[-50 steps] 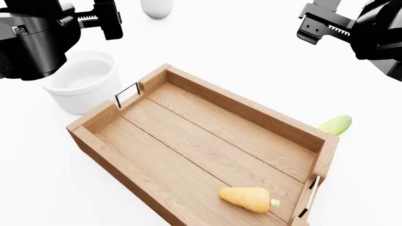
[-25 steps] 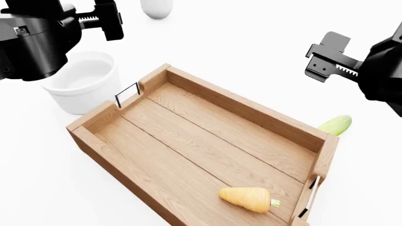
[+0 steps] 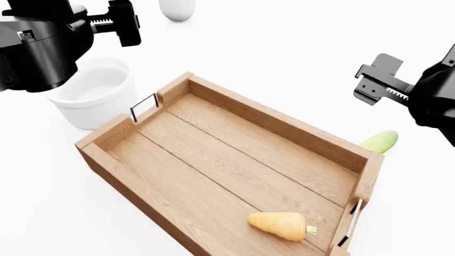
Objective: Place the two vegetables and bowl onto the tray for setting up a vegetable dip station.
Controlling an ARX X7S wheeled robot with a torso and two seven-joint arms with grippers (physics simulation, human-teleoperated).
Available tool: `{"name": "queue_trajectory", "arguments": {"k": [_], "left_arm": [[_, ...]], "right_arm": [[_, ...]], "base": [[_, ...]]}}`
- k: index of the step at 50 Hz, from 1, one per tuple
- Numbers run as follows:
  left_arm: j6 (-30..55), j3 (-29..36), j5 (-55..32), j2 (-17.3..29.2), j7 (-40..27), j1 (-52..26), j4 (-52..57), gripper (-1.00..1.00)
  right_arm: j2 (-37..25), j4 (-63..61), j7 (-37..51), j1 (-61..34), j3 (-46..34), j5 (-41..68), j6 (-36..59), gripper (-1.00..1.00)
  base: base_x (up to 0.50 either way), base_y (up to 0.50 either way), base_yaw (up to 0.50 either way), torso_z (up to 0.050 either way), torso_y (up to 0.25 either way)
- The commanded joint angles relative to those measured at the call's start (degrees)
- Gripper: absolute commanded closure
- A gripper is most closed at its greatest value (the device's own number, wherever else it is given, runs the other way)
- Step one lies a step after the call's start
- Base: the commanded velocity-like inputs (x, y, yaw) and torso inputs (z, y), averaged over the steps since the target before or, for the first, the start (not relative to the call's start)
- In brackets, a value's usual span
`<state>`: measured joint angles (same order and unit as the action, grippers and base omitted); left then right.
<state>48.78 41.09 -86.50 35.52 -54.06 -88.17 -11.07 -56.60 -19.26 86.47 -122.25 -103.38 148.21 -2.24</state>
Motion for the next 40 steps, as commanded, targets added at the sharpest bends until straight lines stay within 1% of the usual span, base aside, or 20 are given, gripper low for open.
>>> {"name": "queue_trajectory", "arguments": {"k": [1,8,13,20,21,31,40], "left_arm": [[-0.08,-0.03,0.02,0.09,0.07,0.02,0.15,-1.00],[-0.12,0.03,0.10,0.05,0.21,0.02,-0.15,-1.00],[-0.16,0.07,0.13,-0.03,0.25,0.06,-0.20,-1.00],[-0.44,0.18,0.48,-0.07,0.68,0.13,-0.73,-1.00],[-0.39,0.15,0.40,-0.06,0.63,0.09,-0.68,-1.00],[-0.47,0.11,0.40,0.06,0.74,0.07,-0.63,-1.00],[-0.41,0.01,0.21,0.09,0.55,-0.09,-0.68,-1.00]], "right_arm": [[0.27,0.77,-0.54,1.44,-1.84,-0.33,-1.08,-1.00],[1.67,3.07,-1.10,2.25,-2.61,-0.55,-0.96,-1.00],[3.90,6.66,-1.76,2.56,-3.01,-0.22,-0.27,-1.00],[7.07,11.97,-1.67,2.95,-4.31,1.86,3.44,-1.00],[7.53,12.70,-0.61,2.73,-4.75,2.00,3.70,-1.00],[9.75,15.47,1.03,2.35,-6.44,2.41,4.61,-1.00],[12.45,18.41,0.10,3.64,-7.47,3.75,5.13,-1.00]], "base": [[0.00,0.00,0.00,0.000,0.000],[0.00,0.00,0.00,0.000,0.000],[0.00,0.00,0.00,0.000,0.000],[0.00,0.00,0.00,0.000,0.000],[0.00,0.00,0.00,0.000,0.000],[0.00,0.00,0.00,0.000,0.000],[0.00,0.00,0.00,0.000,0.000]]}}
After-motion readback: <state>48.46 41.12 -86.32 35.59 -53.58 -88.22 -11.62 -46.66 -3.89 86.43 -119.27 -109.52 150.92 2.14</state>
